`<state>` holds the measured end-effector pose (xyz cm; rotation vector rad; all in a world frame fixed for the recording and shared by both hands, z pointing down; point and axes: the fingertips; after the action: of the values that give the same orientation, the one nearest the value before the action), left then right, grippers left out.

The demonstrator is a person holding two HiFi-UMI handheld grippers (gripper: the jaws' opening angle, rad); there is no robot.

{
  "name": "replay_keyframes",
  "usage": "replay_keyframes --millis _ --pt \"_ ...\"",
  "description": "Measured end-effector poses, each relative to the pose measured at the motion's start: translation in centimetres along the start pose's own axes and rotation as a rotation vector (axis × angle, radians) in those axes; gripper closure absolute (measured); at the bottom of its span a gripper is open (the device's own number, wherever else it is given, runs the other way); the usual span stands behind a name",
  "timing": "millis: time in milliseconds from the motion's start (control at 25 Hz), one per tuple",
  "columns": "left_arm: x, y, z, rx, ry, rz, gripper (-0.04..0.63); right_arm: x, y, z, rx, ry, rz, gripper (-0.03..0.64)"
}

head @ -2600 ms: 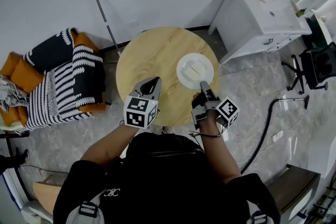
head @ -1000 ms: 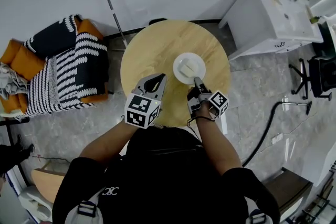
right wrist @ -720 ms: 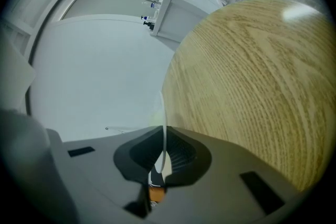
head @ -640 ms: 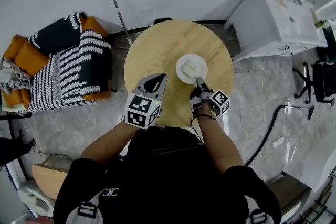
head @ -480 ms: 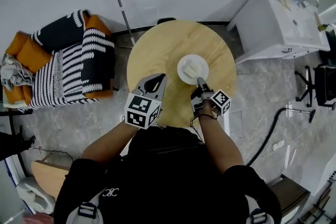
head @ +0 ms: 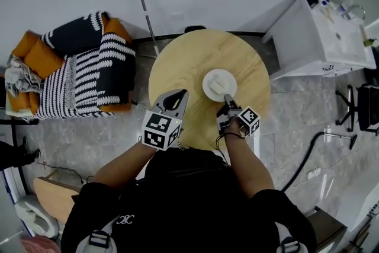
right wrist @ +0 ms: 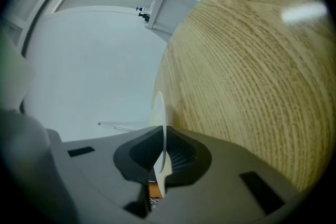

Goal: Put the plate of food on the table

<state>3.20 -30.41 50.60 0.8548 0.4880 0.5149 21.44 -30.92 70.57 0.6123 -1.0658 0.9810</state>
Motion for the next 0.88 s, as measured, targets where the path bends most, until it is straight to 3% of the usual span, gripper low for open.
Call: replay_keyframes --millis 880 --pt "-1.3 0.4 -1.1 0.005 -0.023 -0.029 0.588 1.6 0.3 0.8 0.005 0.087 0.0 0.6"
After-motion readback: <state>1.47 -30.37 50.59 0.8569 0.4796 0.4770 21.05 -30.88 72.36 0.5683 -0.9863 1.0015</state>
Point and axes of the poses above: the fingertips, and each gripper's own axes: z forward along the fingers, x to its right, y out of its underside, and after that the axes turned 8 degrees about -x, right-handed
